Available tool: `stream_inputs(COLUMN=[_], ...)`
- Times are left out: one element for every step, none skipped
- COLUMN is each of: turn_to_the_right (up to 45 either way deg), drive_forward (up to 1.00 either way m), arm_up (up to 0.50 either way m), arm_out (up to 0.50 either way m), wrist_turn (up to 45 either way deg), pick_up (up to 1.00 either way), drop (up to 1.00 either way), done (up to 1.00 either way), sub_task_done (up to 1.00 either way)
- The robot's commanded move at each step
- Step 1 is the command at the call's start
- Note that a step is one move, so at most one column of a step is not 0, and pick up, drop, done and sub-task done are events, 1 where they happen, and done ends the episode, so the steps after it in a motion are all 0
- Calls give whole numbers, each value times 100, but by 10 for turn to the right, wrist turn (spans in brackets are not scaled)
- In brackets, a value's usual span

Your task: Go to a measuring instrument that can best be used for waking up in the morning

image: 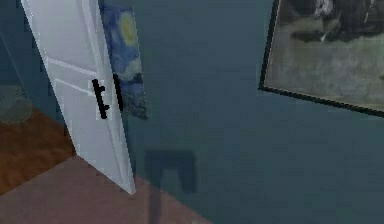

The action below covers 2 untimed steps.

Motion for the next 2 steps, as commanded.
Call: stream_inputs(turn_to_the_right=[-450,-450], drive_forward=[0,0], arm_up=[0,0], arm_out=[0,0], wrist_turn=[0,0], pick_up=[0,0], drop=[0,0], done=[0,0], sub_task_done=[0,0])
